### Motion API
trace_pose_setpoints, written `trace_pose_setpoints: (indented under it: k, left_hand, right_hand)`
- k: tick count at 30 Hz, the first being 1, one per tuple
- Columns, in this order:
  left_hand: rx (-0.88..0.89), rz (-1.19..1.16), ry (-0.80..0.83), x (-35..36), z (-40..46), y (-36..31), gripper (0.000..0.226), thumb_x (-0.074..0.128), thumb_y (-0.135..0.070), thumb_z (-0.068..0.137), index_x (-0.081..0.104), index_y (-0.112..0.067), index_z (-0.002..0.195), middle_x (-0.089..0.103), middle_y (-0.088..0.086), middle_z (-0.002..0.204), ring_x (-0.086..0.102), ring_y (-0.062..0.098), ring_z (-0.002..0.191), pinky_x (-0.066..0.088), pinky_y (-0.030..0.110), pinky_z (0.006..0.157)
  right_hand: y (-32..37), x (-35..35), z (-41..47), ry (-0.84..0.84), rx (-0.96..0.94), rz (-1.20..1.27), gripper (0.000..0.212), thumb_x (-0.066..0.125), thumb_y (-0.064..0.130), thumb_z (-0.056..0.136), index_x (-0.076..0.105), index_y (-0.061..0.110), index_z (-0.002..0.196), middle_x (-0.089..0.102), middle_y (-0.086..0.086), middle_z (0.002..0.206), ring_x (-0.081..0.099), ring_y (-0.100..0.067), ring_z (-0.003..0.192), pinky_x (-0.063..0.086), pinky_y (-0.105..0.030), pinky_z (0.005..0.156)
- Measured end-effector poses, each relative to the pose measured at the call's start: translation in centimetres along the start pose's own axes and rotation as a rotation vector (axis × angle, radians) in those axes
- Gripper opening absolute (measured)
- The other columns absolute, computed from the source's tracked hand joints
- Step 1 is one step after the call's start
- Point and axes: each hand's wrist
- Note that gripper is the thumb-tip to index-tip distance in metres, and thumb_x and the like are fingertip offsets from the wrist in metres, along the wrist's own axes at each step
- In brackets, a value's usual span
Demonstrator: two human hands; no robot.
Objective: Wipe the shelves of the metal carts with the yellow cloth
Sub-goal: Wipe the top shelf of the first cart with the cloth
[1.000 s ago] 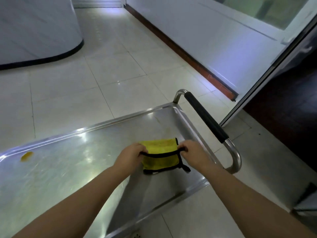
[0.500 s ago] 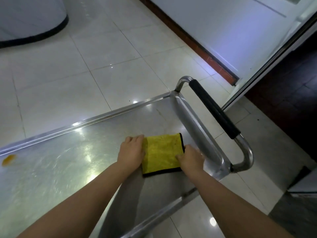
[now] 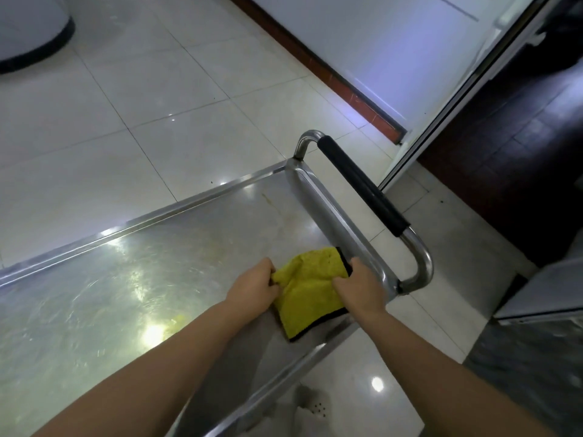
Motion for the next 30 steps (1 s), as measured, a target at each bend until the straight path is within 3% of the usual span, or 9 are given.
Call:
trace_pose_setpoints:
  k: [4, 8, 12, 14, 16, 18, 19, 25, 30]
  left_hand:
    - [0.03, -0.173, 0.094, 3.0, 0.1, -3.5, 0.018, 0.058, -0.019, 0.089, 0.051, -0.012, 0.104, 0.056, 0.005, 0.093, 0.053, 0.02, 0.085, 0.037, 0.028, 0.066]
    - [-0.008, -0.255, 0.079, 4.2, 0.4, -4.3, 0.026, 0.056, -0.014, 0.088, 0.053, -0.012, 0.113, 0.062, 0.008, 0.112, 0.058, 0.022, 0.099, 0.044, 0.029, 0.083]
    - [-0.004, 0.106, -0.173, 2.8, 1.0, -2.2, 0.047, 0.061, -0.02, 0.085, 0.05, -0.013, 0.13, 0.053, 0.009, 0.13, 0.049, 0.028, 0.118, 0.037, 0.033, 0.095]
    - [-0.05, 0.334, -0.183, 2.1, 1.4, -1.4, 0.061, 0.063, -0.031, 0.083, 0.042, -0.013, 0.137, 0.043, 0.011, 0.141, 0.037, 0.03, 0.129, 0.031, 0.036, 0.104]
    - [-0.096, 0.461, -0.14, 1.9, 1.8, -1.1, 0.079, 0.064, -0.043, 0.08, 0.029, -0.011, 0.144, 0.025, 0.012, 0.152, 0.021, 0.031, 0.14, 0.019, 0.04, 0.113]
    - [-0.121, 0.556, -0.074, 1.9, 2.3, -1.0, 0.097, 0.064, -0.052, 0.077, 0.015, -0.009, 0.148, 0.007, 0.013, 0.157, 0.004, 0.031, 0.145, 0.006, 0.045, 0.116]
    - [-0.136, 0.592, -0.04, 1.9, 2.6, -1.1, 0.103, 0.064, -0.055, 0.076, 0.007, -0.009, 0.15, 0.0, 0.013, 0.158, -0.001, 0.032, 0.145, 0.002, 0.048, 0.116]
    - [-0.26, 0.688, 0.075, 1.4, 4.2, -1.8, 0.111, 0.066, -0.057, 0.074, 0.003, -0.005, 0.15, 0.001, 0.015, 0.158, 0.002, 0.031, 0.145, 0.002, 0.048, 0.116]
    - [-0.308, 0.707, 0.118, 1.3, 5.5, -2.6, 0.11, 0.064, -0.056, 0.078, 0.0, -0.004, 0.15, 0.0, 0.015, 0.159, 0.002, 0.03, 0.146, 0.002, 0.048, 0.116]
  right_hand:
    - [-2.7, -4.0, 0.2, -0.114, 0.007, -0.193, 0.009, 0.054, 0.018, 0.085, 0.05, 0.017, 0.093, 0.054, 0.002, 0.079, 0.05, -0.014, 0.067, 0.039, -0.029, 0.056]
    - [-5.9, -4.7, 1.6, -0.318, -0.158, -0.339, 0.028, 0.059, 0.012, 0.086, 0.063, 0.005, 0.112, 0.063, -0.013, 0.106, 0.053, -0.028, 0.1, 0.043, -0.038, 0.083]
    - [-7.6, -2.2, 1.6, -0.187, -0.307, -0.382, 0.026, 0.045, 0.016, 0.086, 0.061, 0.002, 0.101, 0.06, -0.015, 0.099, 0.056, -0.032, 0.093, 0.047, -0.04, 0.082]
    - [-8.3, -0.2, 1.4, -0.121, -0.377, -0.381, 0.034, 0.049, 0.022, 0.091, 0.058, 0.001, 0.116, 0.058, -0.018, 0.115, 0.056, -0.035, 0.105, 0.048, -0.048, 0.093]
    - [-8.3, 1.1, 1.4, 0.022, -0.338, -0.444, 0.08, 0.021, 0.062, 0.093, 0.03, 0.004, 0.147, 0.031, -0.022, 0.15, 0.03, -0.038, 0.138, 0.021, -0.047, 0.118]
    - [-7.9, 1.9, 2.0, 0.093, -0.28, -0.522, 0.117, -0.025, 0.081, 0.066, 0.001, 0.007, 0.153, 0.002, -0.02, 0.159, 0.001, -0.034, 0.147, -0.004, -0.044, 0.118]
    - [-7.6, 2.2, 2.2, 0.1, -0.254, -0.55, 0.122, -0.032, 0.081, 0.058, -0.007, 0.006, 0.152, -0.004, -0.021, 0.159, -0.005, -0.034, 0.147, -0.009, -0.045, 0.117]
    - [-6.9, 3.5, 4.8, 0.07, -0.275, -0.527, 0.111, -0.013, 0.084, 0.068, -0.017, 0.001, 0.142, -0.004, -0.029, 0.156, -0.009, -0.042, 0.145, -0.021, -0.049, 0.11]
    - [-6.0, 3.9, 9.2, 0.04, -0.39, -0.545, 0.1, 0.022, 0.072, 0.081, 0.008, -0.004, 0.143, 0.022, -0.034, 0.15, 0.015, -0.047, 0.142, -0.003, -0.056, 0.112]
Point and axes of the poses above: each hand's wrist, its own z-axis towards the middle knuckle, its own x-axis out of the palm, y = z × x
